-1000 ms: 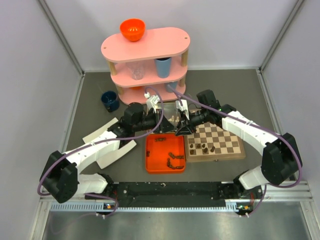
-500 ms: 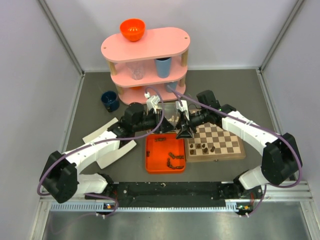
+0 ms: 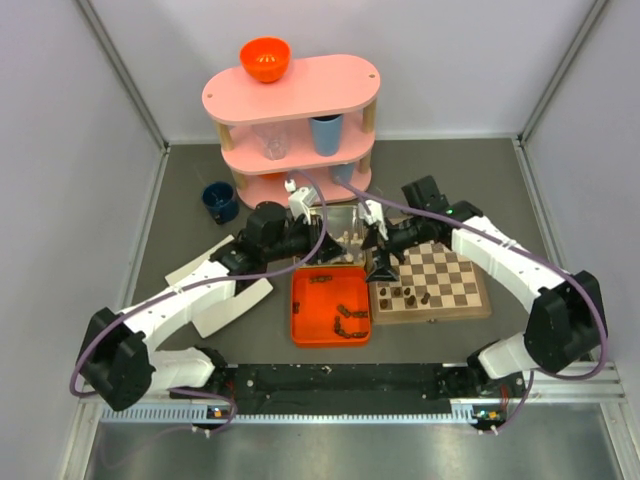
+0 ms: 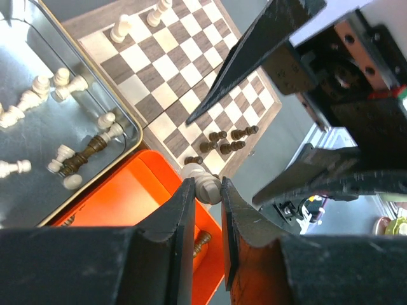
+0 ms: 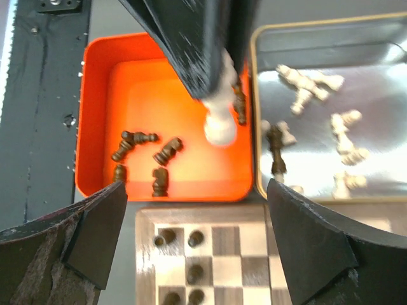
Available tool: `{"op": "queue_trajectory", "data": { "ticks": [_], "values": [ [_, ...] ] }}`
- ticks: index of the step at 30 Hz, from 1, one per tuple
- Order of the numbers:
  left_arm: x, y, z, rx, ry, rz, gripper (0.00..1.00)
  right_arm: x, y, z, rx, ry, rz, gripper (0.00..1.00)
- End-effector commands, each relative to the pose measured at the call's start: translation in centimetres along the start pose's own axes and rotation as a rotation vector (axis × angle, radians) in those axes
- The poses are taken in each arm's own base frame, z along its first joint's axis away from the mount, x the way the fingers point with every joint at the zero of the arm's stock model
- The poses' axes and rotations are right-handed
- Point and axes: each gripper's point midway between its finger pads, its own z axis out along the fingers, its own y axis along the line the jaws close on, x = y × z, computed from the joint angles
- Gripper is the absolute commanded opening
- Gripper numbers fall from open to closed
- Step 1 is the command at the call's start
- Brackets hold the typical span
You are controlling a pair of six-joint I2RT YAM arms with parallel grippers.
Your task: Set up the chess pieces on the board
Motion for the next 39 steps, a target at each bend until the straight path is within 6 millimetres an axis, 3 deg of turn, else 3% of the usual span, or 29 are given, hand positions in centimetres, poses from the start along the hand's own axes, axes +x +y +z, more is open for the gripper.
{"op": "queue_trajectory", "data": {
  "ticks": [1,7,10,11,13,14,15,20,22,24,25,27,31,39],
  "values": [
    [-2.9,-1.5,-0.4,0.015,-0.06,0.089,0.0,-1.8,-1.9,-5.0,0.118,-0.037,-0.074,0.9],
    [-3.6,-1.7,1.2,0.017,-0.023,0.12,0.0,-1.2,-4.7,-11.6,0.345,-0.057,-0.047,0.9],
    [-4.3,-2.5,3.0,0.025,-0.003,0.14,0.0,-1.4,-6.1,-14.5,0.452,-0.086,-0.002,0.9],
    [-5.1,-2.6,4.1,0.018,-0.004,0.153,0.0,-0.8,-6.9,-16.1,0.509,-0.1,0.063,0.9],
    [-4.5,-2.5,6.2,0.001,0.038,0.162,0.0,-0.6,-8.3,-18.1,0.6,-0.123,0.098,0.9],
    [-6.1,-3.6,6.9,0.004,0.011,0.188,0.0,-0.1,-8.9,-19.6,0.659,-0.151,0.17,0.9],
    [-5.7,-4.0,7.8,0.002,0.032,0.195,0.0,-0.2,-9.6,-20.7,0.705,-0.169,0.176,0.9],
    [-6.6,-4.5,13.5,-0.045,0.079,0.227,0.0,0.6,-10.6,-23.9,0.839,-0.231,0.292,0.91],
    [-4.8,-3.3,15.7,-0.09,0.139,0.221,0.0,1.3,-11.2,-25.6,0.913,-0.25,0.347,0.91],
    [-5.6,-4.5,17.0,-0.073,0.129,0.23,0.0,2.2,-11.6,-27.4,0.988,-0.261,0.398,0.91],
    [-4.6,-3.4,18.3,-0.1,0.154,0.224,0.0,2.3,-11.9,-27.9,1.011,-0.283,0.424,0.91],
    [-5.2,-4.2,19.5,-0.091,0.133,0.226,0.0,3.1,-12.1,-29.2,1.071,-0.297,0.467,0.91],
    [-4.9,-3.1,22.7,-0.127,0.118,0.217,0.0,3.6,-12.2,-30.2,1.11,-0.323,0.505,0.91],
    [-5.2,-1.8,25.9,-0.165,0.08,0.225,0.0,3.8,-12.2,-30.0,1.101,-0.329,0.506,0.91]
  ]
}}
